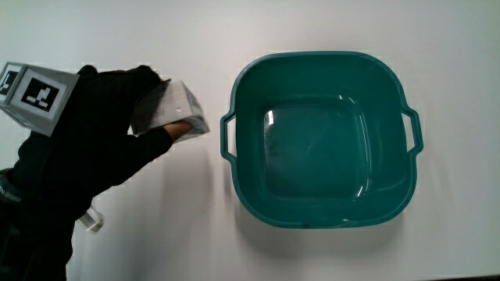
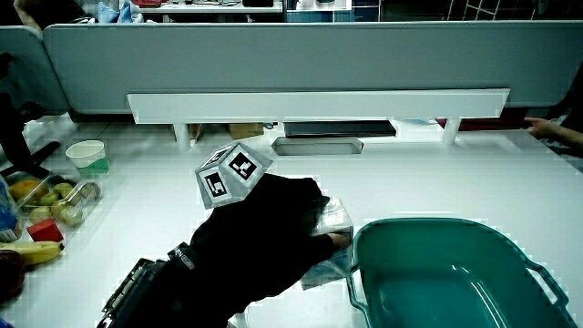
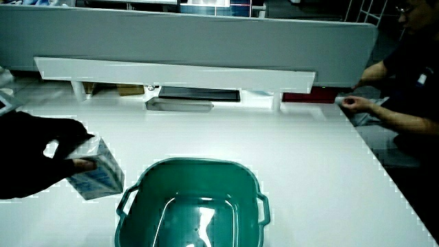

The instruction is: Place milk

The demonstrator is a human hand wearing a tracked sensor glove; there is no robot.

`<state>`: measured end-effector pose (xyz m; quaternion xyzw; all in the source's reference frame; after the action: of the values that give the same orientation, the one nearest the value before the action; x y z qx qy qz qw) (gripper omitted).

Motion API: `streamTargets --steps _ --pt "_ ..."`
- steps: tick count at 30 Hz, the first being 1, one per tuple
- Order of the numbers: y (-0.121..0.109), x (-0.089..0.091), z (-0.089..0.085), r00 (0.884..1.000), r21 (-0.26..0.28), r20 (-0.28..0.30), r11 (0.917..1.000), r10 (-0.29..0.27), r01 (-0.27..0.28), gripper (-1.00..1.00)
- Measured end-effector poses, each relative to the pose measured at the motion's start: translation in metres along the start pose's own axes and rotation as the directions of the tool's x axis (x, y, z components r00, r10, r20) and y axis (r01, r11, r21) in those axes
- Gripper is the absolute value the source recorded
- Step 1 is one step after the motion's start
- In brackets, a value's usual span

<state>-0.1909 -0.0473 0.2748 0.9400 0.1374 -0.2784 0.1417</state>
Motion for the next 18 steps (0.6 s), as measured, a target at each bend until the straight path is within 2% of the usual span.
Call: streamTargets --steps 1,2,3,4,5,6,7,8,10,12,13,14,15,17,18 --pt "0.000 -0.003 -0.002 1.000 -0.006 0.017 0.9999 0.015 -0.015 0.00" --pt "0.001 -0.006 -0.004 1.000 0.010 -0.017 0.9998 -0.016 0.016 0.00" --pt "0.001 -0.009 -0.006 1.000 0.001 -0.007 0.9999 0.012 -0.012 0.00" --pt "0.002 -0.012 -0.008 1.000 -0.003 0.003 1.0000 0.007 -0.007 0.00" --pt "0.002 -0.016 -0.011 0.999 -0.012 0.031 0.9995 0.031 -0.031 0.00" --pt "0.004 -0.019 -0.013 1.000 -0.003 -0.011 0.9999 0.014 -0.014 0.00" --pt "0.004 -0.022 -0.017 0.999 -0.005 0.033 0.9998 0.018 -0.018 0.00" --pt "0.005 -0.023 -0.018 0.998 -0.022 0.047 0.9985 0.052 -0.051 0.00" --pt "0.007 -0.027 -0.022 0.999 -0.020 0.021 0.9989 0.043 -0.043 0.00" --pt "0.009 -0.031 -0.027 0.999 -0.023 0.037 0.9992 0.033 -0.032 0.00" --pt "0.009 -0.030 -0.027 0.997 -0.040 0.026 0.9962 0.079 -0.078 0.00" --pt "0.010 -0.034 -0.029 0.998 -0.035 0.025 0.9973 0.066 -0.065 0.00" --pt "0.012 -0.035 -0.031 0.999 -0.024 -0.013 0.9989 0.040 -0.040 0.00" --pt "0.012 -0.038 -0.035 0.995 -0.052 0.017 0.9940 0.097 -0.096 0.00" --pt "0.013 -0.039 -0.036 0.996 -0.048 0.007 0.9951 0.086 -0.086 0.00"
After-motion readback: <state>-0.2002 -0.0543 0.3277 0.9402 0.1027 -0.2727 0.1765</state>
